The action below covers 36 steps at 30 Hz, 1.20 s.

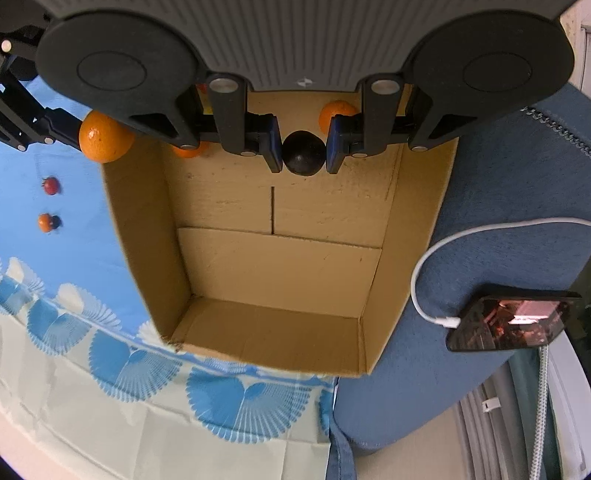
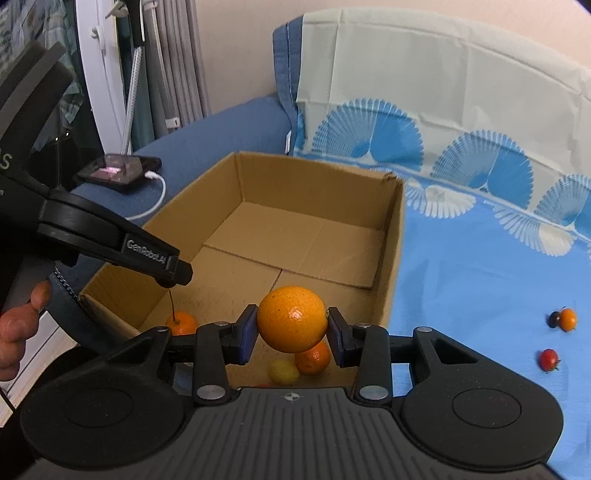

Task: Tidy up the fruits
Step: 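Carry the dark plum and orange with both tools over the box, then open both tools to drop the plum and orange into the box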

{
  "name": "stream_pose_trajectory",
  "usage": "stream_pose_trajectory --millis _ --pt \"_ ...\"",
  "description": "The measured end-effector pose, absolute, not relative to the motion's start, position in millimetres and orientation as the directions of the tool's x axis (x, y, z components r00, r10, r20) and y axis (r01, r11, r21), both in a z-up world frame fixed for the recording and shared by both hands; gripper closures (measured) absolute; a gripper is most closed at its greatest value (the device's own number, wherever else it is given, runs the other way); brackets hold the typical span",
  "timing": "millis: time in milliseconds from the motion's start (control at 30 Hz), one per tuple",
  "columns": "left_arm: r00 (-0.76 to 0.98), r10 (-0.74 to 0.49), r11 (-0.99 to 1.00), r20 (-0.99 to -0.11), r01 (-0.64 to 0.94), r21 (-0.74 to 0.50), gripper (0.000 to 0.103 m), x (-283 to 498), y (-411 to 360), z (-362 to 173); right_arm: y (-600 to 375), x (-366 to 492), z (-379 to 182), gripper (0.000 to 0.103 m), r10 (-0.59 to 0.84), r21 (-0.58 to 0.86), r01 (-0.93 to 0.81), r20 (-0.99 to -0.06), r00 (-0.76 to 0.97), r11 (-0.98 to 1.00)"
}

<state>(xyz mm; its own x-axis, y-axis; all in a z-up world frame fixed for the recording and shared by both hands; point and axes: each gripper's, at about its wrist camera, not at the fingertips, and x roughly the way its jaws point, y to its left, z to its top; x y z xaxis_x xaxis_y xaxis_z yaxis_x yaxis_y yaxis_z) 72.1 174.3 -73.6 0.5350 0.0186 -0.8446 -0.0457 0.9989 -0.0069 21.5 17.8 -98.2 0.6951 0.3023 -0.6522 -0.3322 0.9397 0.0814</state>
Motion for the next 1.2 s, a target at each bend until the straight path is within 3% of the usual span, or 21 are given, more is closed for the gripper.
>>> stream_pose_trajectory --millis 900,967,1000,1033,1067,1100,1167,1200 --pt "0.438 0.088 0.996 -0.895 -0.034 0.082 0.075 106.0 176.6 -142.3 37.0 57.6 -148.4 0.062 0.277 0.025 -0.382 -0.732 0.623 0.924" --pt "0.435 0.082 0.997 -0.896 -0.028 0.077 0.067 107.2 175.9 -143.0 37.0 58.9 -148.7 0.061 0.28 0.024 -0.389 -0.733 0.62 0.921" --pt "0.438 0.073 0.997 -0.896 -0.025 0.069 0.044 107.2 176.1 -142.3 37.1 59.9 -147.9 0.061 0.283 0.023 -0.395 -0.736 0.616 0.919" --pt "0.445 0.067 0.998 -0.893 -0.026 0.062 0.014 106.4 176.2 -140.2 37.5 60.9 -147.3 0.06 0.286 0.022 -0.402 -0.739 0.611 0.916" --pt "0.456 0.077 0.997 -0.887 -0.039 0.066 0.003 104.8 176.0 -137.1 37.8 61.0 -146.0 0.052 0.287 0.024 -0.403 -0.74 0.608 0.915" --pt "0.48 0.095 0.995 -0.872 -0.061 0.074 0.0 101.2 176.3 -131.9 37.6 60.7 -143.8 0.038 0.288 0.028 -0.402 -0.742 0.605 0.915" --pt "0.508 0.115 0.993 -0.854 -0.078 0.087 0.0 95.1 175.4 -123.1 36.8 57.6 -138.6 0.028 0.293 0.034 -0.404 -0.745 0.599 0.914" --pt "0.507 0.108 0.994 -0.855 -0.064 0.088 0.0 92.6 174.1 -120.3 36.1 54.0 -134.9 0.028 0.297 0.037 -0.407 -0.742 0.6 0.913"
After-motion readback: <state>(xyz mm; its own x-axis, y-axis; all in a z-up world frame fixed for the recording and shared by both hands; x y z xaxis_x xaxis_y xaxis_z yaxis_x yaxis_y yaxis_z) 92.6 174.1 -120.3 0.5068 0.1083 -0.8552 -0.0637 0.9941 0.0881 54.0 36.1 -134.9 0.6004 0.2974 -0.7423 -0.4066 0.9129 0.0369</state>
